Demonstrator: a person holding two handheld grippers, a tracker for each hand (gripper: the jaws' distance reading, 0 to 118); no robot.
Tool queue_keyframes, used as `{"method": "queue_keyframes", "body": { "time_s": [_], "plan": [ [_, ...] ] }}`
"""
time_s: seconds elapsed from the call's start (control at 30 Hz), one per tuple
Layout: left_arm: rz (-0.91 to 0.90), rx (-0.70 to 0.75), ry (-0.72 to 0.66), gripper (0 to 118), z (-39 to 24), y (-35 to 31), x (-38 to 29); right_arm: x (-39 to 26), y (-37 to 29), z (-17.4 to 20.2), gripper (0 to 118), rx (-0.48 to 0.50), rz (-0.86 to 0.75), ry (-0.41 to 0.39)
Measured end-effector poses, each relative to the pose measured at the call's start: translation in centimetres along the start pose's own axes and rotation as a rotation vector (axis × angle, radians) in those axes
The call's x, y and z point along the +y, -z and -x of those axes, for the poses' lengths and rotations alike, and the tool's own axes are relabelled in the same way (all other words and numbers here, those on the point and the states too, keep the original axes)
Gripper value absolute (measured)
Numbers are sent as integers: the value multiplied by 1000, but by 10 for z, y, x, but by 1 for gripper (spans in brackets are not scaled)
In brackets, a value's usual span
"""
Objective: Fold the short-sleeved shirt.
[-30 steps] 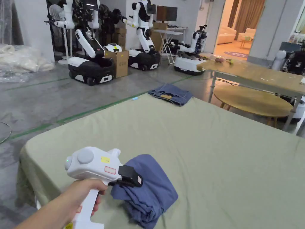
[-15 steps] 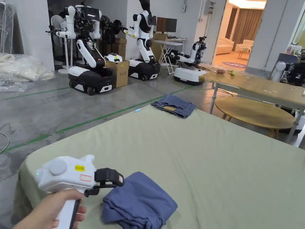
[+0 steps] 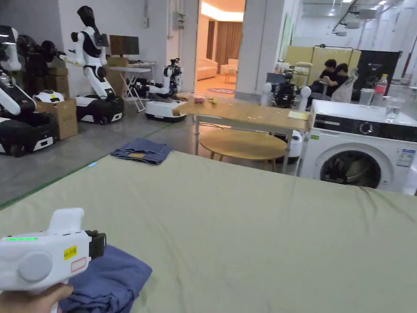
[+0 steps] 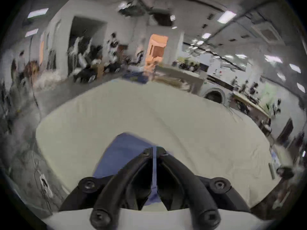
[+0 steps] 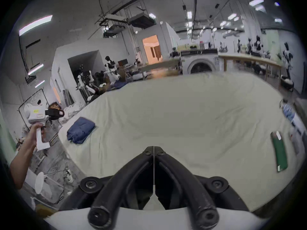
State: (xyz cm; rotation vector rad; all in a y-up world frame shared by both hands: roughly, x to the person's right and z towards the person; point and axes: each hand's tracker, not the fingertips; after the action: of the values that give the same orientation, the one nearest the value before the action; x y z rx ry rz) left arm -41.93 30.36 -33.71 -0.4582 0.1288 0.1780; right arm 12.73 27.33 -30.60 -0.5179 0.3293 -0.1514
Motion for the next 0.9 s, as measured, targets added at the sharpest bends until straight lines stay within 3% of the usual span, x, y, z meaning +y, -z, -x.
{"method": "queue_keyframes", "body": {
  "time_s": [0.2,0.4,0.67,0.9],
  "plan": [
    [-157,-101,172,0,-145,-19,-20,43,-23,-9,0,-126,-214,-77],
    [-275,-144,298,0,-218,-46,-55,57,-40,-7,0,-219,-355,-167],
    [-276,-194,386,0,-240,-58,-66,47,-40,-4,0,-221,-386,-167],
    [-271,-224,362,0,-242,-69,-55,32,-31,6,0,-233,-321,-258]
  ]
}}
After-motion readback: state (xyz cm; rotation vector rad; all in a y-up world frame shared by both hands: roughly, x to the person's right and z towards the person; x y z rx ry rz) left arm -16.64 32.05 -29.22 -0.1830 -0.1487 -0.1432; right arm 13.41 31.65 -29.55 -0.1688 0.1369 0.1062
